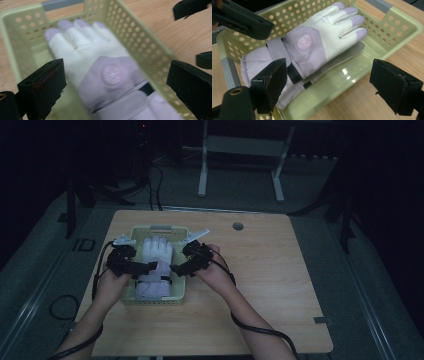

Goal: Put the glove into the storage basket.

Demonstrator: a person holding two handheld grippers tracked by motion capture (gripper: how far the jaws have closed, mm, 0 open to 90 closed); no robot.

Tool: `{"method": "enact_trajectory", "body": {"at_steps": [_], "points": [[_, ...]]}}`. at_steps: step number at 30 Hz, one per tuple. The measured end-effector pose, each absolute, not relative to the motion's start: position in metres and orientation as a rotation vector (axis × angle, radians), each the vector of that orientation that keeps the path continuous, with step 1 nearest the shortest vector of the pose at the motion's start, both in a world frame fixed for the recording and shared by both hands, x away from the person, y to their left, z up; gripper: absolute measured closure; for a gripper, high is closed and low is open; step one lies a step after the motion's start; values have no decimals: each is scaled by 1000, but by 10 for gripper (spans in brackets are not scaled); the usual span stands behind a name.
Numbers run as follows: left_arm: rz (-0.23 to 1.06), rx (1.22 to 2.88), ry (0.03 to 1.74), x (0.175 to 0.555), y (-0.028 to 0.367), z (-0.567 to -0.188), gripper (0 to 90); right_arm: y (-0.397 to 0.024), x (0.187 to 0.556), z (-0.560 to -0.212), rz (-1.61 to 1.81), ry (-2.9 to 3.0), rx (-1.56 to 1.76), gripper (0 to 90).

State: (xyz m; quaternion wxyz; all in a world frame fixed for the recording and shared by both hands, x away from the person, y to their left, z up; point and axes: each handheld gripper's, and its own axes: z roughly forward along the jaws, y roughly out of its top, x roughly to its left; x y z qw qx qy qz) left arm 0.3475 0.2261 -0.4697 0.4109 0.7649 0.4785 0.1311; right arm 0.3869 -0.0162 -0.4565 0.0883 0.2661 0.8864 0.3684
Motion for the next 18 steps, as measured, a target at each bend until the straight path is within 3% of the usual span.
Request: {"method": "enact_trajectory", "body": {"at_steps": [10, 18], "points": [[300, 1908, 1075, 335, 196, -460, 26, -51, 384, -457, 1094, 2604, 817, 144], [256, 1969, 937, 327, 148, -450, 26, -87, 381, -458, 1123, 2568, 863, 144]]}}
